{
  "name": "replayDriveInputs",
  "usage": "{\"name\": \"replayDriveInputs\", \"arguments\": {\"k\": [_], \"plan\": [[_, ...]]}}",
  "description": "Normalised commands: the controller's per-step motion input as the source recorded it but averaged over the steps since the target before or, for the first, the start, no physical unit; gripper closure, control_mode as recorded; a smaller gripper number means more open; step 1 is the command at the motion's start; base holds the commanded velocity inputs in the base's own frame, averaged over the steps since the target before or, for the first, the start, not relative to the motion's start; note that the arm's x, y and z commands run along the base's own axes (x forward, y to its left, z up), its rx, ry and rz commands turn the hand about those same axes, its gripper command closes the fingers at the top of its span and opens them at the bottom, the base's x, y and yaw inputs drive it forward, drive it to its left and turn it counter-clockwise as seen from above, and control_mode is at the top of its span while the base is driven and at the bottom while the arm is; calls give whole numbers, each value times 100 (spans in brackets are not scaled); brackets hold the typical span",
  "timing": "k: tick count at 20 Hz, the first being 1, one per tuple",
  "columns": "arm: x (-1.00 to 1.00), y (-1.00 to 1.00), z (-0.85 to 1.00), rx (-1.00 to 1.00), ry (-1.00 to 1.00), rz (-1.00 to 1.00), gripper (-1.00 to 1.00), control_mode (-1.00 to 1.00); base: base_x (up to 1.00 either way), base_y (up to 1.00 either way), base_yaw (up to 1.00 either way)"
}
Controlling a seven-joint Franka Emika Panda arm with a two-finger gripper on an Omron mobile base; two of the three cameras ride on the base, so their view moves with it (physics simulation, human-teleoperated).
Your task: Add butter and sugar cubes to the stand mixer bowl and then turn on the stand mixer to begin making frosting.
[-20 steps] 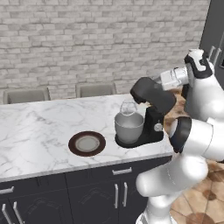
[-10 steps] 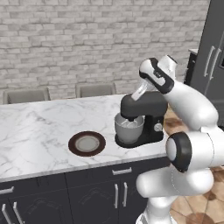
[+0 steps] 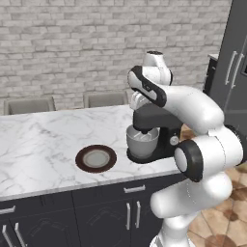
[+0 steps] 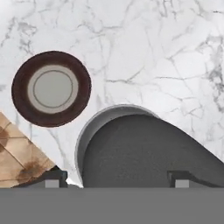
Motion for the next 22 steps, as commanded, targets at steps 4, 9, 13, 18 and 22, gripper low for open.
{"name": "replayDriveInputs", "arguments": {"k": [4, 9, 13, 18, 22], "plan": [[-35, -16, -76, -8, 29, -23, -100, -100, 0, 0, 0], [-98, -59, 8, 2, -4, -20, -100, -100, 0, 0, 0], [-100, -62, 31, 3, -28, -20, -100, -100, 0, 0, 0], [-92, -40, 6, -3, -32, -23, -100, -100, 0, 0, 0], [-47, -21, 0, -16, -19, -27, -100, -100, 0, 0, 0]]}}
